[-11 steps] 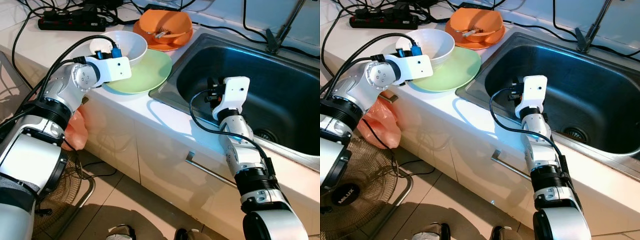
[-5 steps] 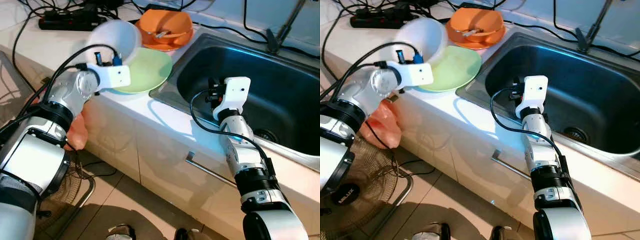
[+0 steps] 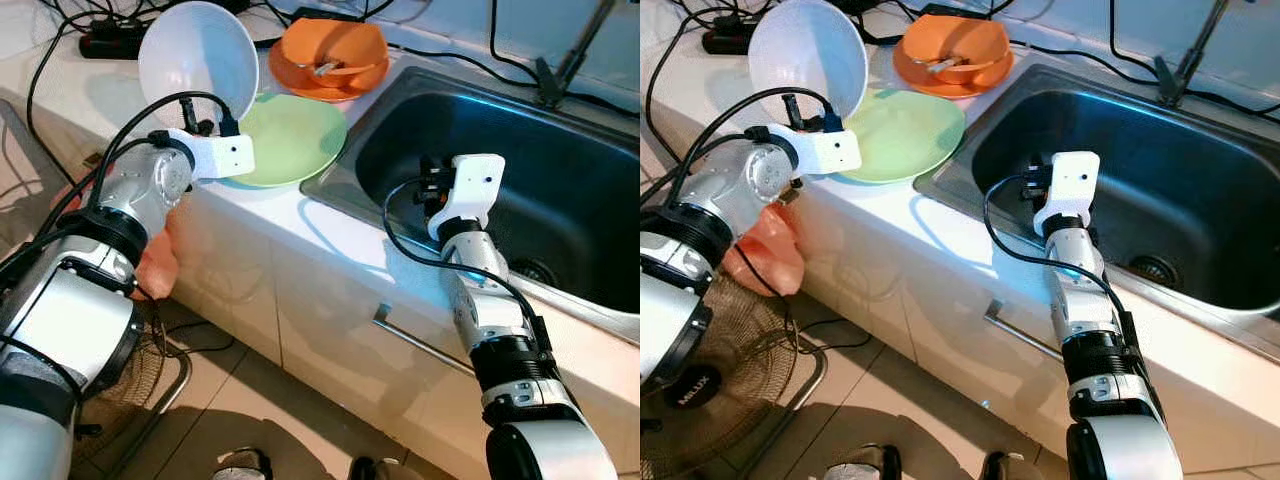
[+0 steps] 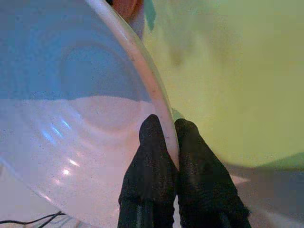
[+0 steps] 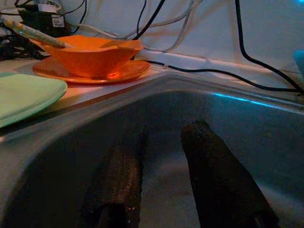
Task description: Kitchen organization
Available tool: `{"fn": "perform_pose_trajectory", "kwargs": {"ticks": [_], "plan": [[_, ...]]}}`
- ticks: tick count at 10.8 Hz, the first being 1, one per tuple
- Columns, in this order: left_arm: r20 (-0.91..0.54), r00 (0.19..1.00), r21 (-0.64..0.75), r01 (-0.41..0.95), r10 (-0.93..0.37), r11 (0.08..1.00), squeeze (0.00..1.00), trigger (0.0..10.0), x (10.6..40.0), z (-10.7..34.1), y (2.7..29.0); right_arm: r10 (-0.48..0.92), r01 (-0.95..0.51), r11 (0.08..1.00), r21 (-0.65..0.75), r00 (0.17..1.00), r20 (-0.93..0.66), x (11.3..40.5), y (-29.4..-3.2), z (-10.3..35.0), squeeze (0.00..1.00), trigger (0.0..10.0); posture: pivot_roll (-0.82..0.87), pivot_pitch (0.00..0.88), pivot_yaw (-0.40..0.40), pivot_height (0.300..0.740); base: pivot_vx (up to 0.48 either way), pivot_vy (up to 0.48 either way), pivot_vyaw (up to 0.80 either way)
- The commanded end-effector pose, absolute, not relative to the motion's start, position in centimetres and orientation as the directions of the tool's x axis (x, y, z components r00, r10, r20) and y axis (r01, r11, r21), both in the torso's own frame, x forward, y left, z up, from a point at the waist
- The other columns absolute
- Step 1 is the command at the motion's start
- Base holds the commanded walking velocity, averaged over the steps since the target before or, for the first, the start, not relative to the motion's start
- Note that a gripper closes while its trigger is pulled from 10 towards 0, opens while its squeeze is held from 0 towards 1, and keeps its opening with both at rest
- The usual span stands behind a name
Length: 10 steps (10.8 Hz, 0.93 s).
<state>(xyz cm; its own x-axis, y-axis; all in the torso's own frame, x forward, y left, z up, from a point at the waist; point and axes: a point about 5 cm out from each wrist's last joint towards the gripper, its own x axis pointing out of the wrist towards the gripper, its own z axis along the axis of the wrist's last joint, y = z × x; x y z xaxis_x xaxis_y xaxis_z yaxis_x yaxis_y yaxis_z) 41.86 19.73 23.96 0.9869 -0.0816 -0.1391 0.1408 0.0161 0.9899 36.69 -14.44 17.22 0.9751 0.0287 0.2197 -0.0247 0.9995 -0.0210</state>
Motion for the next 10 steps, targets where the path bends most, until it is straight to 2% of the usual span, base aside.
{"fn": "perform_pose_trajectory", "kwargs": {"ticks": [1, 2, 3, 5, 6, 10], "plan": [[-0.083, 0.992, 0.996, 0.084, -0.093, 0.006, 0.0, 0.0, 42.0, 24.9, 19.3, 0.009, -0.006, 1.0, -0.018, 0.975, 0.222, 36.6, -15.0, 17.2, 0.0, 10.0, 0.05, 0.108, 0.0, 0.74, 0.0, 0.0, 0.0], [-0.059, 0.993, 0.998, 0.06, -0.106, 0.006, 0.0, 0.0, 42.1, 25.2, 19.0, 0.01, -0.006, 1.0, -0.018, 0.975, 0.222, 36.6, -15.0, 17.2, 0.0, 10.0, 0.05, 0.108, 0.0, 0.74, 0.0, 0.0, 0.0], [-0.016, 0.988, 1.0, 0.017, -0.151, 0.004, 0.0, 10.0, 42.1, 25.5, 18.1, 0.01, -0.007, 1.0, -0.017, 0.975, 0.222, 36.6, -14.9, 17.2, 0.0, 10.0, 0.05, 0.108, 0.0, 0.74, 0.0, 0.0, 0.0], [0.031, 0.97, 1.0, -0.032, -0.239, 0.001, 0.0, 10.0, 41.8, 25.4, 16.3, 0.011, -0.007, 1.0, -0.016, 0.975, 0.221, 36.6, -14.9, 17.0, 0.0, 10.0, 0.06, 0.087, -0.007, 0.74, 0.0, 0.0, 0.0], [0.053, 0.951, 0.998, -0.04, -0.303, 0.049, 0.0, 10.0, 41.4, 25.0, 14.6, 0.003, 0.002, 1.0, -0.02, 0.972, 0.234, 36.9, -15.3, 17.6, 0.0, 10.0, 0.06, 0.075, -0.006, 0.74, 0.0, 0.0, 0.0], [0.067, 0.936, 0.996, -0.041, -0.345, 0.08, 0.0, 10.0, 40.7, 23.4, 12.7, -0.006, 0.015, 0.999, -0.03, 0.962, 0.273, 37.8, -15.9, 19.2, 0.0, 10.0, 0.06, 0.021, -0.01, 0.74, 0.0, 0.0, 0.0]]}}
